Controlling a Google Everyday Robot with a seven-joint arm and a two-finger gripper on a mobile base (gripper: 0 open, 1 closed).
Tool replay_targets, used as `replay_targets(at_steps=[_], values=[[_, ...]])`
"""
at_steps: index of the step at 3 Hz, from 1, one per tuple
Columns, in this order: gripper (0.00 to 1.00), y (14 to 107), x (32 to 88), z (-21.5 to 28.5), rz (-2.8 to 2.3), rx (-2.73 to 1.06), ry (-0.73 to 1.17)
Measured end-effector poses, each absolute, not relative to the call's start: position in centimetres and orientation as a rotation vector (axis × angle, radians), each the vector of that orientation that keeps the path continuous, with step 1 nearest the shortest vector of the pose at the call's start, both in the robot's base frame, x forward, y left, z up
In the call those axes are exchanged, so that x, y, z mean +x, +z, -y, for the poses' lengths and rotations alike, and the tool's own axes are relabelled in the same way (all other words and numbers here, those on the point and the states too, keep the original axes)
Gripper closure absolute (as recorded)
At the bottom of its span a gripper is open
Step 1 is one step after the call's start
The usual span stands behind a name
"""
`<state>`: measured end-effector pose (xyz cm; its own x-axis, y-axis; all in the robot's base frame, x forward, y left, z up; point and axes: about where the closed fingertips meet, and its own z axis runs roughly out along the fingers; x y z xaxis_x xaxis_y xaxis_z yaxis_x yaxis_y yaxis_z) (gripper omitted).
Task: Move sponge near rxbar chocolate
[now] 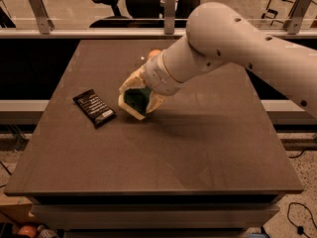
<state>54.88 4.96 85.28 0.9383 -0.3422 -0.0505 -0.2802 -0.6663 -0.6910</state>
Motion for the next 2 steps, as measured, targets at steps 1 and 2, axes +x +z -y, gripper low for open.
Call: replay_targets(at_steps=[1,2], values=[[1.00,85.39,54.47,-5.78,-0.422,-2.378,-0.104],[0.82,85.41,54.39,-5.91,-0.418,-2.377,-0.104]])
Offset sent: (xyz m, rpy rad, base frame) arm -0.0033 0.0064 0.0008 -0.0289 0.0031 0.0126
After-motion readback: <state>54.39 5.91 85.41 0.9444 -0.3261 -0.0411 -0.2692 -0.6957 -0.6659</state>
